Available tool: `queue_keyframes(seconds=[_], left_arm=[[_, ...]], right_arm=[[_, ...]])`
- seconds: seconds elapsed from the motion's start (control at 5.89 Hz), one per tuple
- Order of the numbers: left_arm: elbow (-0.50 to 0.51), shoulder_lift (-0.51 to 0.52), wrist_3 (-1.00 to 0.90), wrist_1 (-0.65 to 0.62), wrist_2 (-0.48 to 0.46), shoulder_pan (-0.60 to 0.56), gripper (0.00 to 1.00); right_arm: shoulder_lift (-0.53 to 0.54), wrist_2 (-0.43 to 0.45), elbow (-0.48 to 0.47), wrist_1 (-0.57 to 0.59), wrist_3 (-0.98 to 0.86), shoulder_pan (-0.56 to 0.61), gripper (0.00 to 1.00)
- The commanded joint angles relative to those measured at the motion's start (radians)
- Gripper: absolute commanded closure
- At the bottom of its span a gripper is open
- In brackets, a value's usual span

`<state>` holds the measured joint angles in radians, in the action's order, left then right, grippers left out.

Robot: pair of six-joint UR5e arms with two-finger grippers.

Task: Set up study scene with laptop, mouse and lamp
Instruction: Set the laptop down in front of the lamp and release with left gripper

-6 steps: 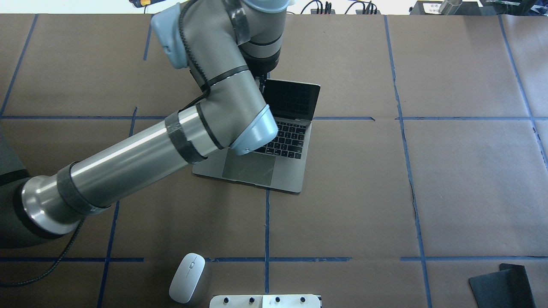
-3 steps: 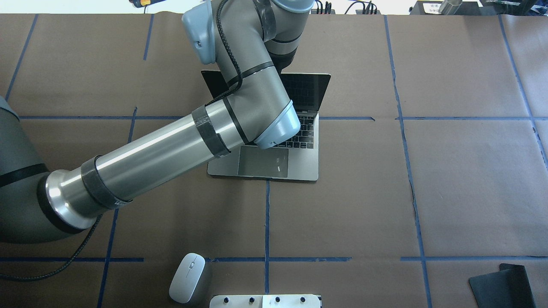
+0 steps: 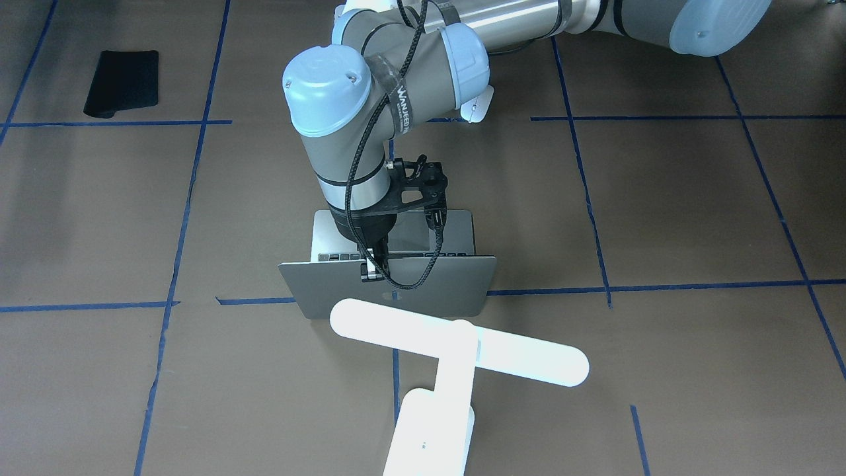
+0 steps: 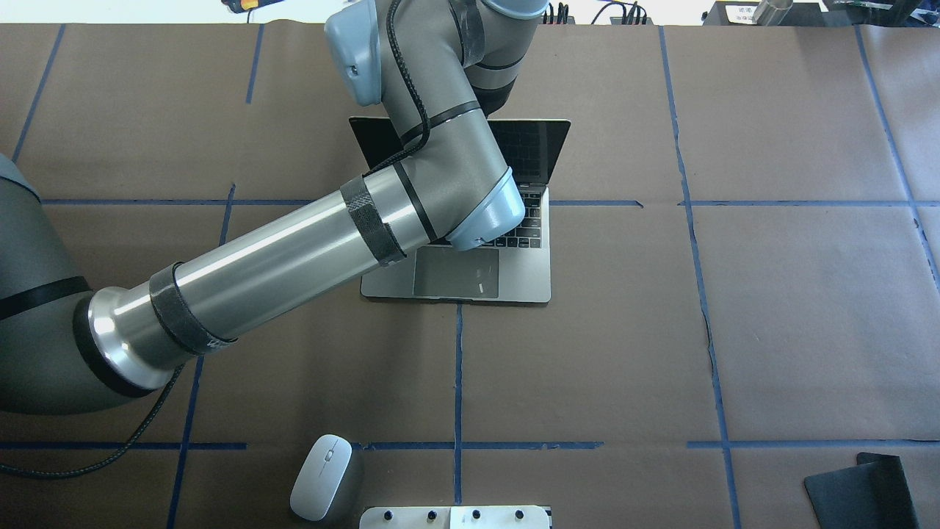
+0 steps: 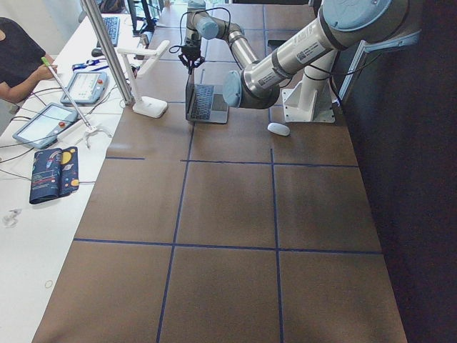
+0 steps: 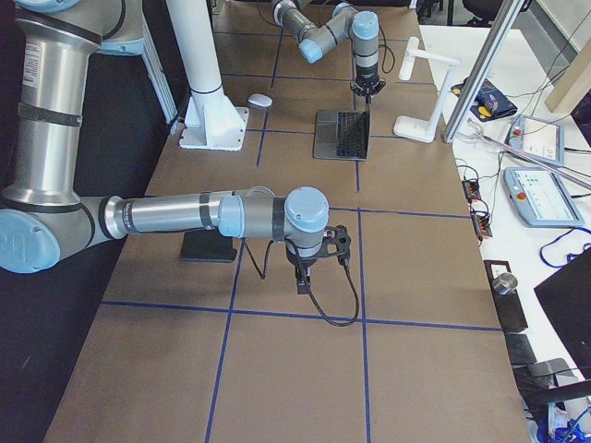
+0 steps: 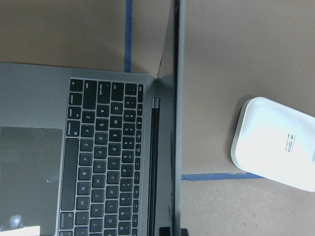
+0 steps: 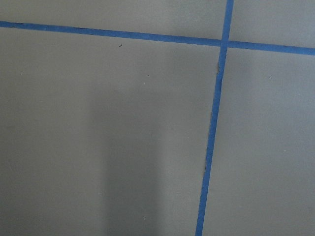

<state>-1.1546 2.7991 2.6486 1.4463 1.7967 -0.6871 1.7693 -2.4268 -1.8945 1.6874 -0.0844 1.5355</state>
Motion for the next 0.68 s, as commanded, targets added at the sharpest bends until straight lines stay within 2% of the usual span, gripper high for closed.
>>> queue_keyframes(seconds=[0.0,0.17,0.34,0.51], left_arm=[[0.0,0.0,-0.027,0.0,0.0,-0.002,0.02],[-0.011,-0.003,-0.067,-0.003,0.006,-0.005,0.0],[-0.075,-0.018,-0.114,-0.02,0.009,-0.006,0.0],[-0.212,-0.082,-0.213,-0.079,0.051,-0.006,0.0]], right_arm=[[-0.001,0.0,0.0,0.0,0.0,0.0,0.0],[-0.001,0.0,0.0,0.0,0.002,0.0,0.0],[-0.001,0.0,0.0,0.0,0.0,0.0,0.0],[-0.001,0.0,0.0,0.0,0.002,-0.002,0.0]])
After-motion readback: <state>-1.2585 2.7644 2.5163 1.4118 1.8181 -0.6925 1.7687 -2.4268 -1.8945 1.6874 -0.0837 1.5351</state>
